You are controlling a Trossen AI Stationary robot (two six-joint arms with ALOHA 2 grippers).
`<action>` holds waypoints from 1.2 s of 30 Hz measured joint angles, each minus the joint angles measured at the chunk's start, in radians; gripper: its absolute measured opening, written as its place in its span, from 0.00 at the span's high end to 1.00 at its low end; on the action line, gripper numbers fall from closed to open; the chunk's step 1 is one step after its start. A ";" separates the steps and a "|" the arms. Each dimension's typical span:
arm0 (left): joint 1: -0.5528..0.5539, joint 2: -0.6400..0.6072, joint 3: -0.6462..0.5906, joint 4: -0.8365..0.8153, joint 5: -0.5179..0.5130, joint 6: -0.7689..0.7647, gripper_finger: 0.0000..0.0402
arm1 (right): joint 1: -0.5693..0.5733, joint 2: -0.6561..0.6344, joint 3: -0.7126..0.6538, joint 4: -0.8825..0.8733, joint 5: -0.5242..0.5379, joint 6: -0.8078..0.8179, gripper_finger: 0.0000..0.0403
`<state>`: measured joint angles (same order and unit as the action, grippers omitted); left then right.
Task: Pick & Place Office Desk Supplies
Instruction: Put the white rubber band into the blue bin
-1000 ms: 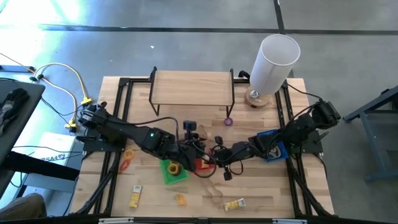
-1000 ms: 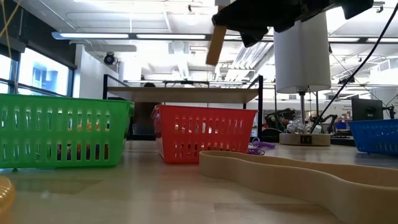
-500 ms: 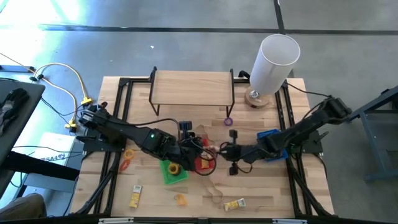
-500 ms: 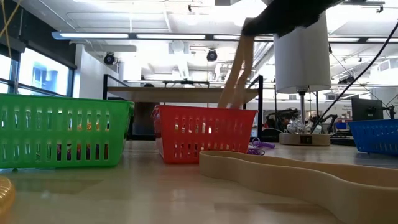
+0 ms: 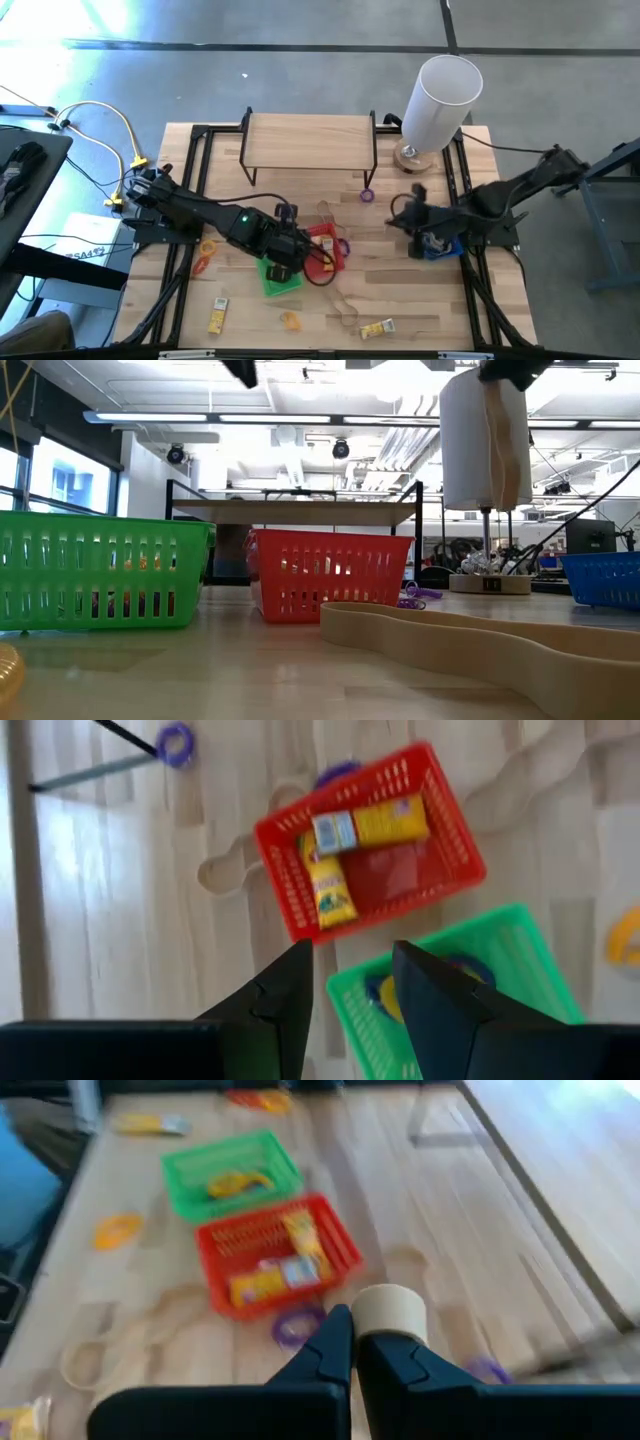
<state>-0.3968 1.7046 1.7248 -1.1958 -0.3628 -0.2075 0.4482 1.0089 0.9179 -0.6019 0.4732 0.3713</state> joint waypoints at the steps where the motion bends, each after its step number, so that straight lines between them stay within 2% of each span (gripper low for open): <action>1: 0.000 0.000 0.000 -0.014 0.004 0.002 0.67 | -0.007 -0.007 0.023 -0.064 -0.001 0.031 0.99; 5: 0.001 -0.001 -0.021 -0.047 0.010 0.005 0.67 | -0.031 -0.010 0.122 -0.333 -0.004 0.124 0.99; 10: -0.002 -0.001 -0.079 -0.051 0.142 0.113 0.67 | -0.053 -0.006 0.192 -0.582 -0.013 0.282 0.99; 18: 0.007 -0.001 -0.144 -0.038 0.155 0.105 0.67 | -0.090 0.007 0.194 -0.913 -0.145 0.565 0.99; 22: 0.009 -0.001 -0.159 -0.021 0.157 0.106 0.67 | -0.086 0.007 0.193 -0.951 -0.228 0.666 0.99; 25: 0.011 -0.001 -0.168 0.017 0.157 0.123 0.67 | -0.076 0.007 0.171 -0.944 -0.230 0.740 0.99; 29: 0.011 -0.001 -0.184 0.056 0.171 0.146 0.67 | -0.076 0.007 0.090 -0.940 -0.296 0.862 0.99; 32: 0.011 -0.001 -0.191 0.066 0.175 0.145 0.67 | -0.075 0.007 0.024 -0.919 -0.362 0.900 0.99; 36: 0.011 -0.001 -0.191 0.101 0.175 0.140 0.67 | -0.078 0.007 -0.052 -0.838 -0.392 0.919 0.99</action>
<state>-0.3862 1.7035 1.5337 -1.0952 -0.1875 -0.0674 0.3702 1.0158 0.8661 -1.4401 0.0812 1.2903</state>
